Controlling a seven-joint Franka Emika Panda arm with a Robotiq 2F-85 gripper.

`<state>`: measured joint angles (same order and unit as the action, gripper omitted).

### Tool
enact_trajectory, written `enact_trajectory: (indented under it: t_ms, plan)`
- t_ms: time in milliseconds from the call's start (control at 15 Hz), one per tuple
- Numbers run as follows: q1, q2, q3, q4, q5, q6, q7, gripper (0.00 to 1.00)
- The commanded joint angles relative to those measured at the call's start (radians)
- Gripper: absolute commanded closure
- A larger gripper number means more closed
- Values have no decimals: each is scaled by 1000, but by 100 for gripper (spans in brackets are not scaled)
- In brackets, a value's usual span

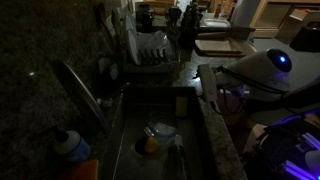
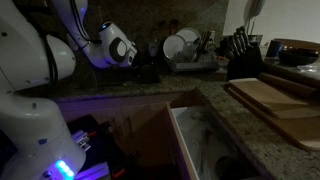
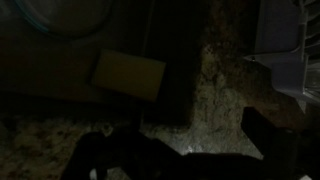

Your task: Take the kitchen sponge out of the drawer and put it on the side of the sink

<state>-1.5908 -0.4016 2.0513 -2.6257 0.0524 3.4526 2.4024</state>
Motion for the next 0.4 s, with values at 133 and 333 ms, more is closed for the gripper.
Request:
enact_trajectory:
  t_ms: [133, 333]
  plan:
    - [-16, 184, -62, 7, -129, 2, -71, 0]
    - [0, 139, -65, 15, -107, 1, -40, 0]
